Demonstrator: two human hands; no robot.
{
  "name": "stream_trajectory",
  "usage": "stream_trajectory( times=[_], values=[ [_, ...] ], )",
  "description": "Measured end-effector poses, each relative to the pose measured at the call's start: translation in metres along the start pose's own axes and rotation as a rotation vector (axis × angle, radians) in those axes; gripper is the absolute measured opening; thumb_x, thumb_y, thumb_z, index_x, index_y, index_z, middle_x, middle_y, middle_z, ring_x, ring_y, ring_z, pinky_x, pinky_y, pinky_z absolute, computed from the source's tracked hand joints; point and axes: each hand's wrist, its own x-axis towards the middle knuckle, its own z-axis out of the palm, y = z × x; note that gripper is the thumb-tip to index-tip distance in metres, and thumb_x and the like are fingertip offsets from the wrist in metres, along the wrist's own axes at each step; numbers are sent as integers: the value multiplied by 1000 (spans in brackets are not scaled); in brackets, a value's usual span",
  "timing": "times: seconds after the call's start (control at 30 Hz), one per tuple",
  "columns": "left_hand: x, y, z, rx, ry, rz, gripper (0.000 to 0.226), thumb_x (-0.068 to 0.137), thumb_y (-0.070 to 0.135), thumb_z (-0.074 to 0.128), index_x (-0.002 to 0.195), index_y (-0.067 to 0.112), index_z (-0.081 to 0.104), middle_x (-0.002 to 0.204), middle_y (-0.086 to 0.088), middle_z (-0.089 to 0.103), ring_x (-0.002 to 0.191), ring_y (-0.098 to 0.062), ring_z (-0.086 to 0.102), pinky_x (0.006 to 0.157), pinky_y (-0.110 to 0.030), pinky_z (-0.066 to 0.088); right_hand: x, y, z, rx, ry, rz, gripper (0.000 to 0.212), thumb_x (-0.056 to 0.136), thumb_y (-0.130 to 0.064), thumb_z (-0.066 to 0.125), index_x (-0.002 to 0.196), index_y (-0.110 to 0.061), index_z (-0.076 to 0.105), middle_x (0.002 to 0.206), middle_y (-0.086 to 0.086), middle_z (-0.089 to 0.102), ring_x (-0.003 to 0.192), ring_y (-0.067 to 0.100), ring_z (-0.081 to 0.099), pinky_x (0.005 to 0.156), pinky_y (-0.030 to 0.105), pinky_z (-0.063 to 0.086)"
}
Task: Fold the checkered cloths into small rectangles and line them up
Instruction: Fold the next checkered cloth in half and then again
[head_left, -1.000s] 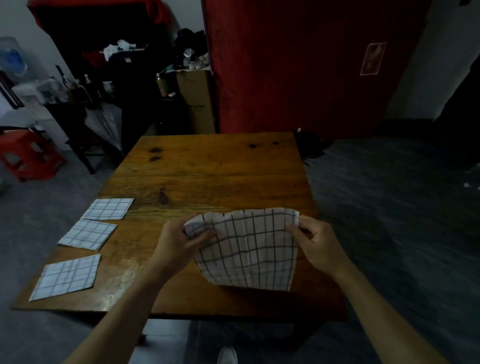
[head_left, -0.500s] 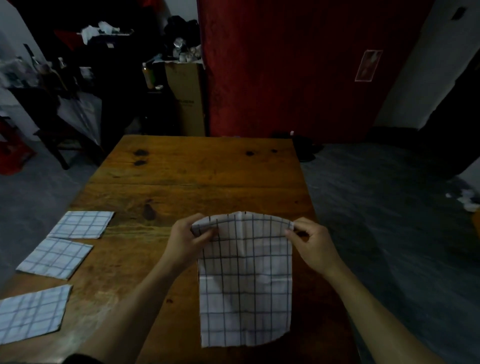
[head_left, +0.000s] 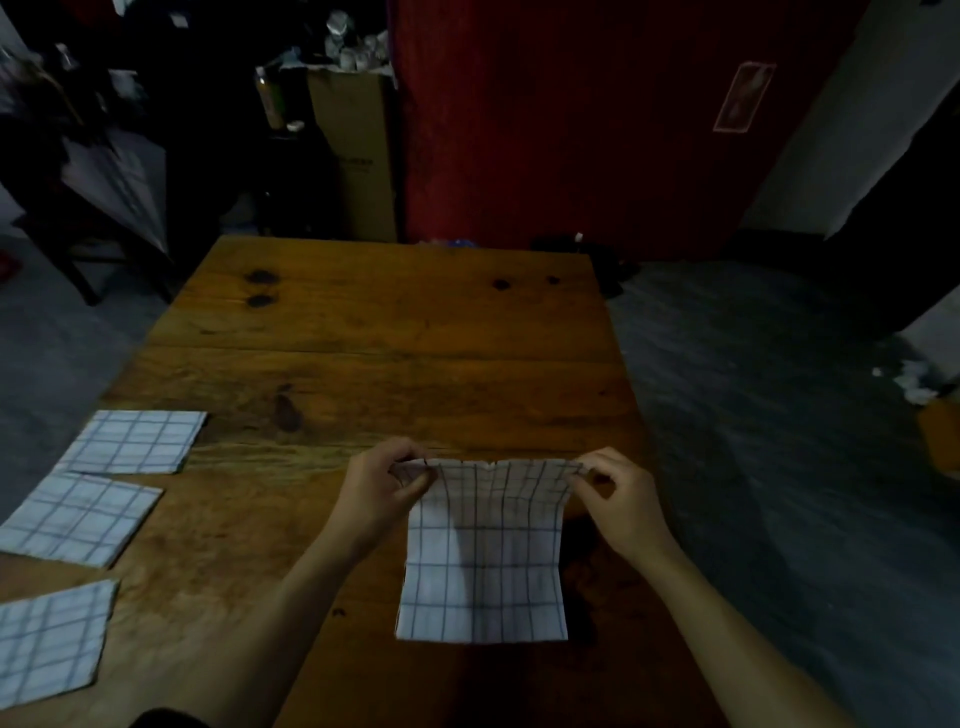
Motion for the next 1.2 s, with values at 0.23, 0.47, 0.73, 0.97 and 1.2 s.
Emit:
stream_trajectory(
  times=[0.23,0.47,0.73,0.97,1.2],
  values=[
    [-27,-5,15,128,-22,-10,15,85,8,71,91,21,68,94,12,66,90,0,60,78,-18,49,-26,15,-1,-57,-91,17,21,86,-10,69,89,-30,69,97,-16,61,97,-2,58,83,20,50],
    [-61,-23,29,324,-286,-15,20,86,16,71,93,33,64,96,17,62,85,3,58,72,-20,52,-50,38,4,-317,-448,127,31,92,-12,60,107,-39,61,118,-22,51,115,-2,46,101,28,45],
    [-57,-33,20,404,-617,-164,33,85,39,71,115,33,59,114,16,57,99,2,54,81,-20,50,-41,39,8,-354,-420,195,29,95,-15,56,116,-35,60,116,-16,51,108,0,49,92,25,46],
    [-18,-44,27,452,-479,-138,24,95,37,58,118,28,59,116,11,62,101,0,55,87,-23,51,-25,40,36,-422,-379,204,28,93,-25,59,119,-34,58,120,-15,51,112,2,48,95,25,46],
    [-13,-59,45,464,-440,-167,28,96,35,56,123,29,55,122,9,54,106,-7,53,81,-21,45,-20,37,58,-444,-395,229,30,95,-25,58,125,-28,56,126,-11,49,116,6,46,96,25,45]
  ],
)
